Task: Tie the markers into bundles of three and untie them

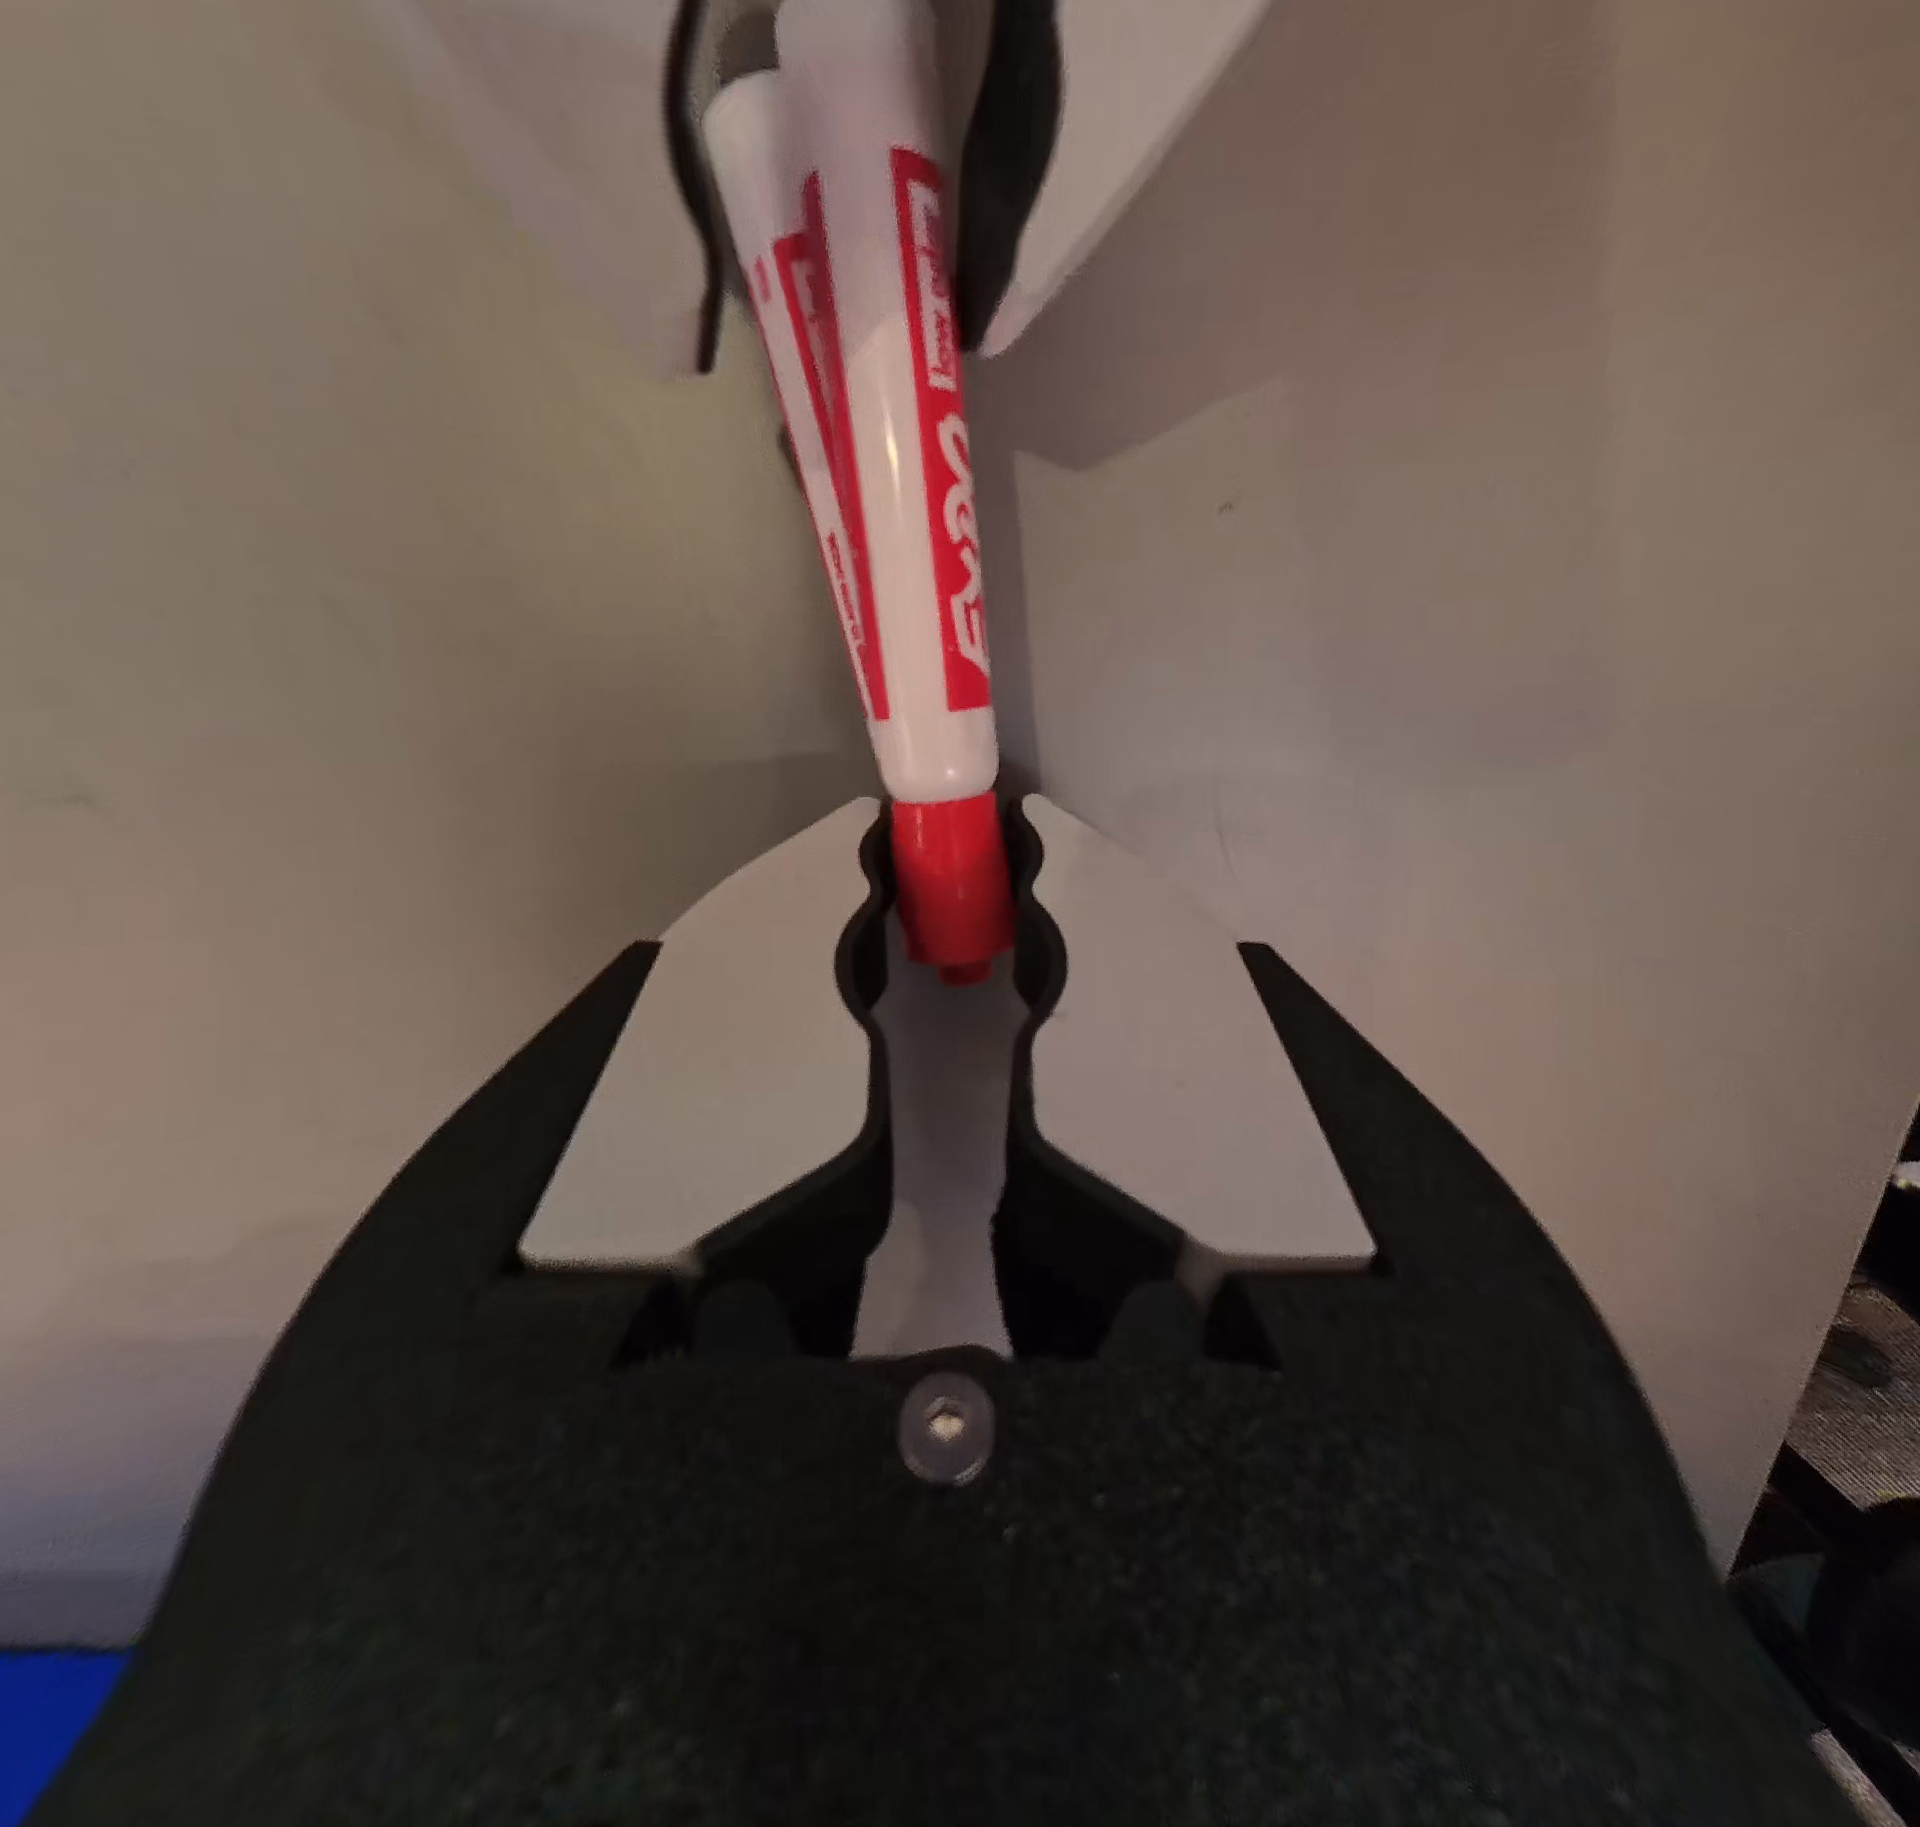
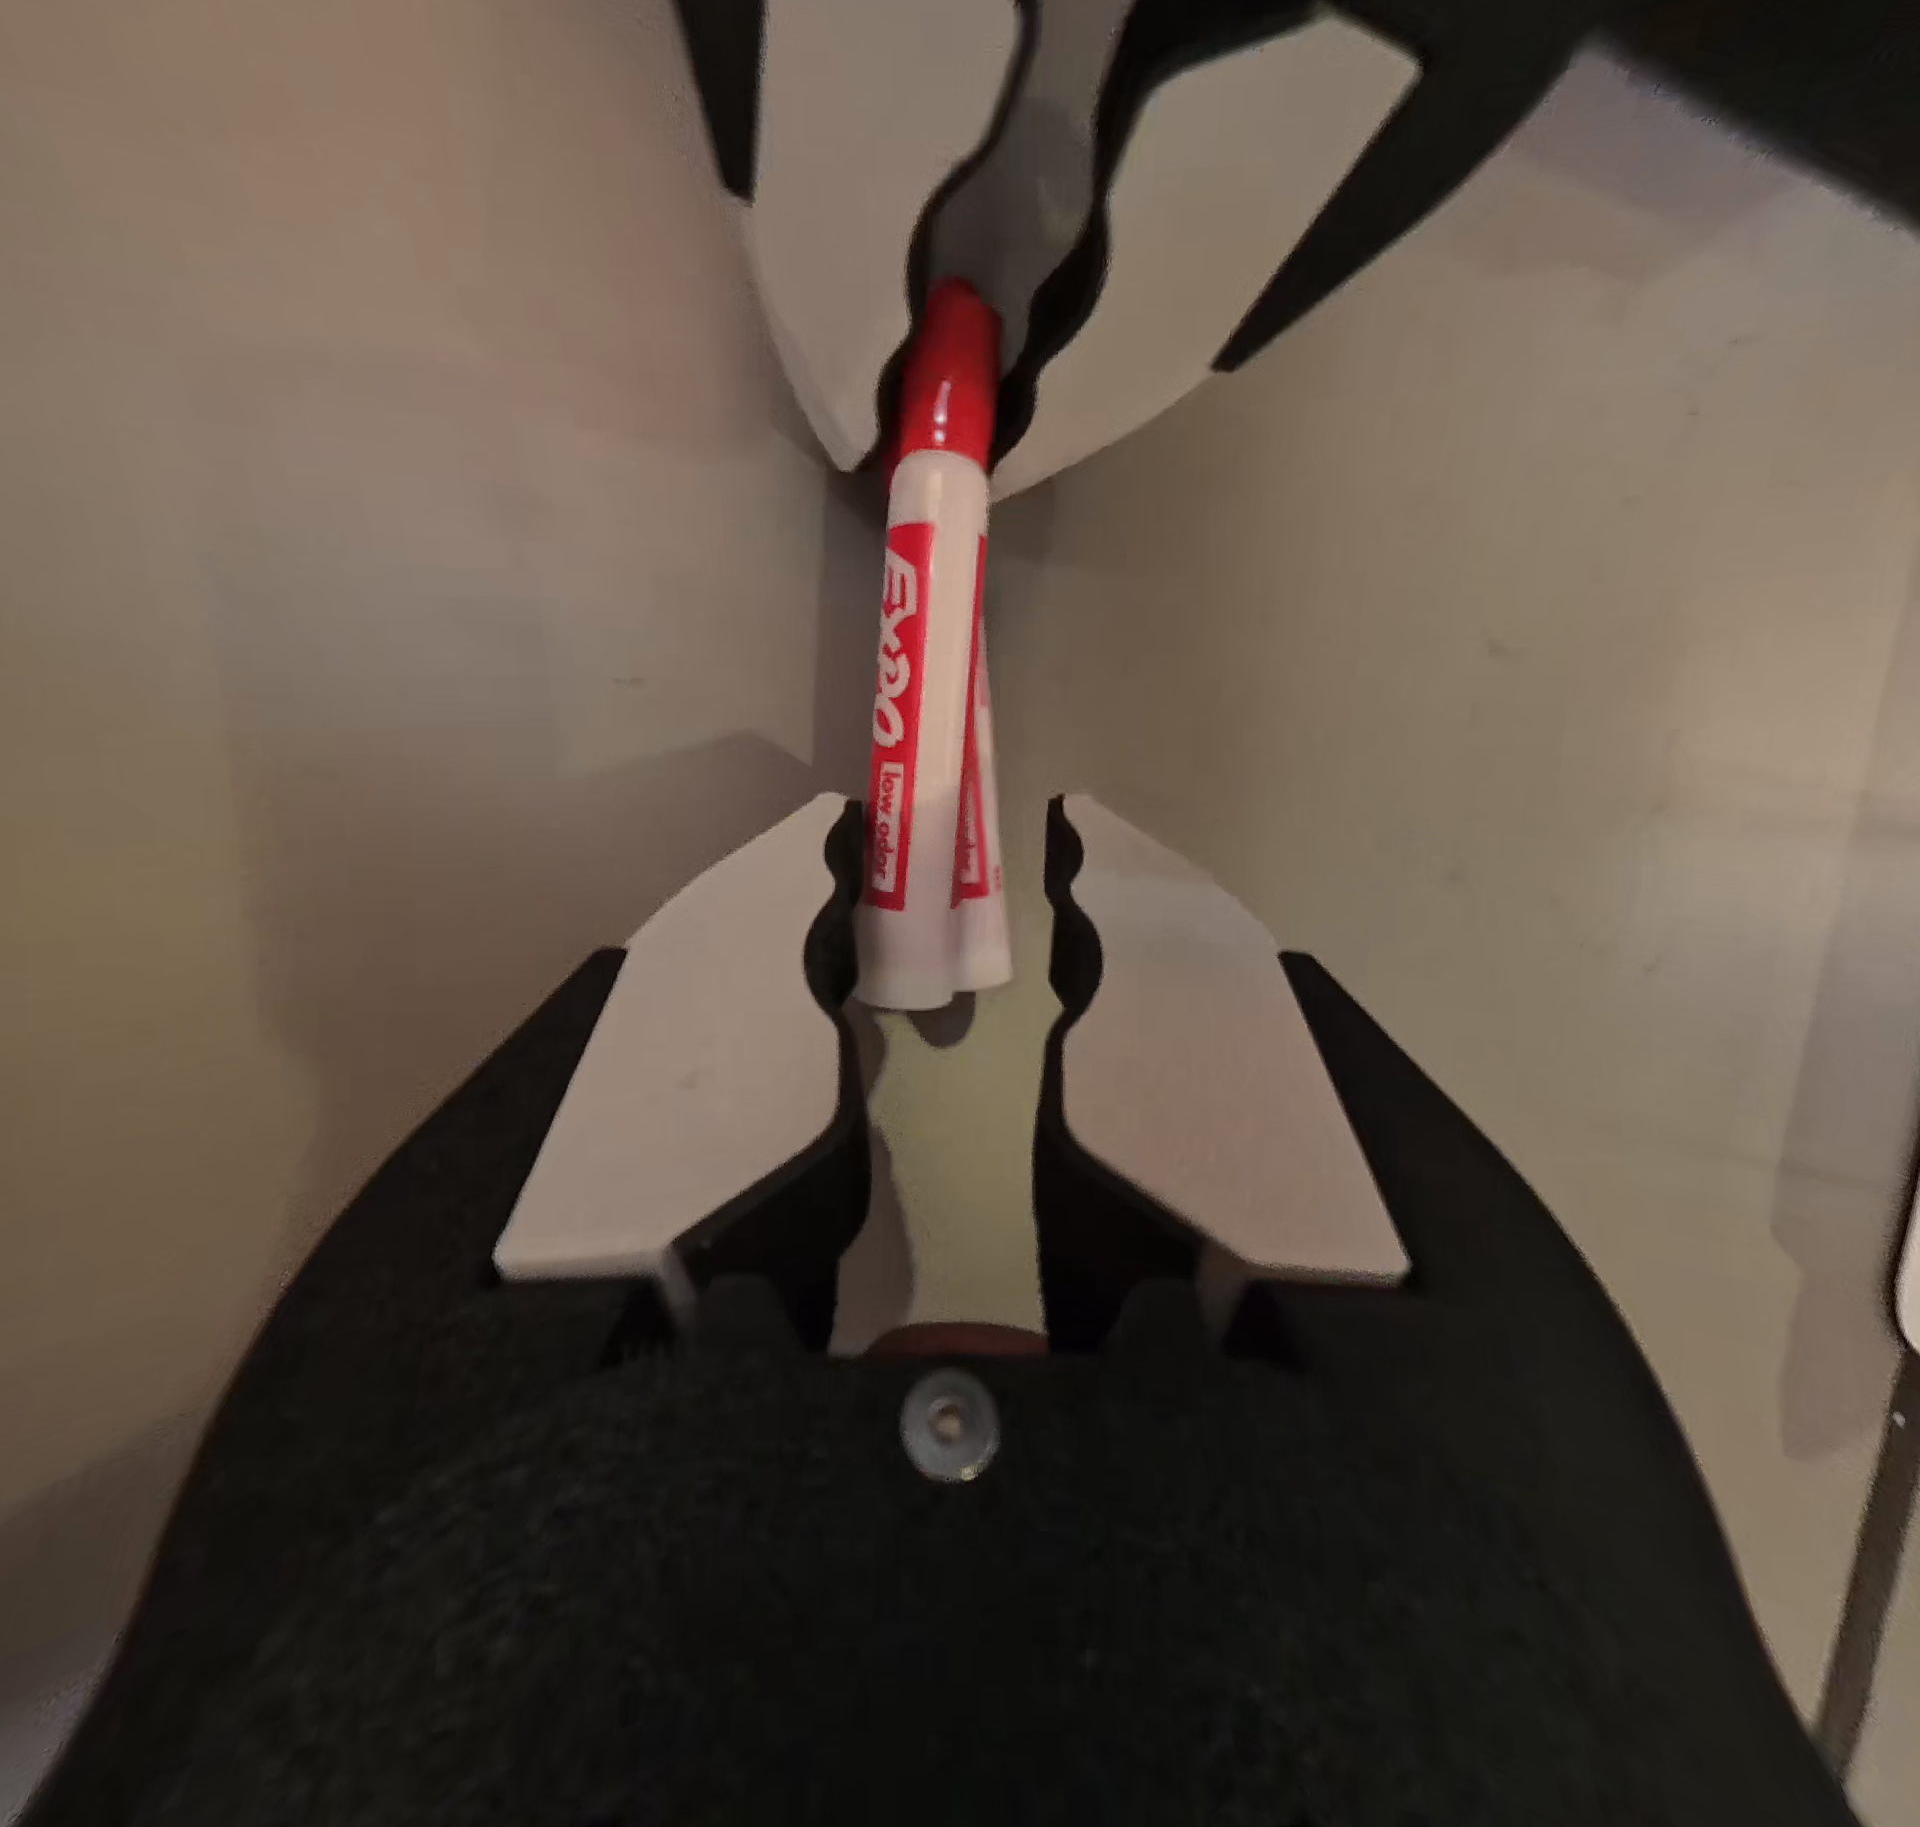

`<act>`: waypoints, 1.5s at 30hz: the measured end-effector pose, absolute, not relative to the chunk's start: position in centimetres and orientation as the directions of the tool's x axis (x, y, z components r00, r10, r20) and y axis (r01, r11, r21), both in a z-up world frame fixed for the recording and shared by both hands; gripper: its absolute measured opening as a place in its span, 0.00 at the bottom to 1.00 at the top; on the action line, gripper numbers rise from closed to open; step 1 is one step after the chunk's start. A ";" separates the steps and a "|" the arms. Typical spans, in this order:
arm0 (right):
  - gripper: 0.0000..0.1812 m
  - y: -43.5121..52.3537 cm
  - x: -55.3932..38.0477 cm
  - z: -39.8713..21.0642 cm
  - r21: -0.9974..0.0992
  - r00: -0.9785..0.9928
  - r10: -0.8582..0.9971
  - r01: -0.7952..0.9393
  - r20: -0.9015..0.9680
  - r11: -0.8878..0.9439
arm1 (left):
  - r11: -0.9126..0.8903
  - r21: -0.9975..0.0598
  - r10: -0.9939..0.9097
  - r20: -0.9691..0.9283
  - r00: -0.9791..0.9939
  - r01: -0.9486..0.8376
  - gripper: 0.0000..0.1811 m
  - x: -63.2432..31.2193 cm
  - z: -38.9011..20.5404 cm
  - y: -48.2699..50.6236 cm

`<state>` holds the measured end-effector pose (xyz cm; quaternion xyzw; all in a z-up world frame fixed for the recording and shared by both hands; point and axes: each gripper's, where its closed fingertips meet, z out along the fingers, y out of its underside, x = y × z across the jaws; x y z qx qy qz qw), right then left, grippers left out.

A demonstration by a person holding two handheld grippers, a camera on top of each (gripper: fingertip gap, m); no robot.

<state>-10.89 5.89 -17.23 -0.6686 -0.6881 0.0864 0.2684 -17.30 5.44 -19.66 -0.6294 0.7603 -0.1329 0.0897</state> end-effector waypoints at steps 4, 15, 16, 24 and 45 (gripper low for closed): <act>0.20 4.5 -10.9 -17.0 -0.431 0.043 0.951 0.897 0.306 0.098 | 0.132 -0.347 -0.980 0.097 -0.176 -0.929 0.10 -15.9 -19.6 5.6; 0.11 5.8 -8.4 -19.4 -0.269 0.075 0.949 0.963 0.308 0.011 | 0.157 -0.405 -0.967 0.122 -0.223 -0.901 0.10 -13.1 -19.5 5.1; 0.11 5.8 -8.3 -19.4 -0.272 0.092 0.958 0.962 0.272 -0.015 | 0.141 -0.409 -0.970 0.124 -0.207 -0.902 0.10 -13.1 -19.5 5.2; 0.10 4.9 -8.4 -18.6 -0.400 0.196 0.972 0.907 0.128 -0.130 | 0.017 -0.545 -0.993 0.087 -0.076 -0.838 0.19 -14.1 -17.7 6.0; 0.11 4.3 -9.9 -17.6 -0.413 0.101 0.989 0.910 0.112 -0.046 | -0.043 -0.689 -0.996 0.082 -0.019 -0.723 0.10 -13.9 -15.7 4.3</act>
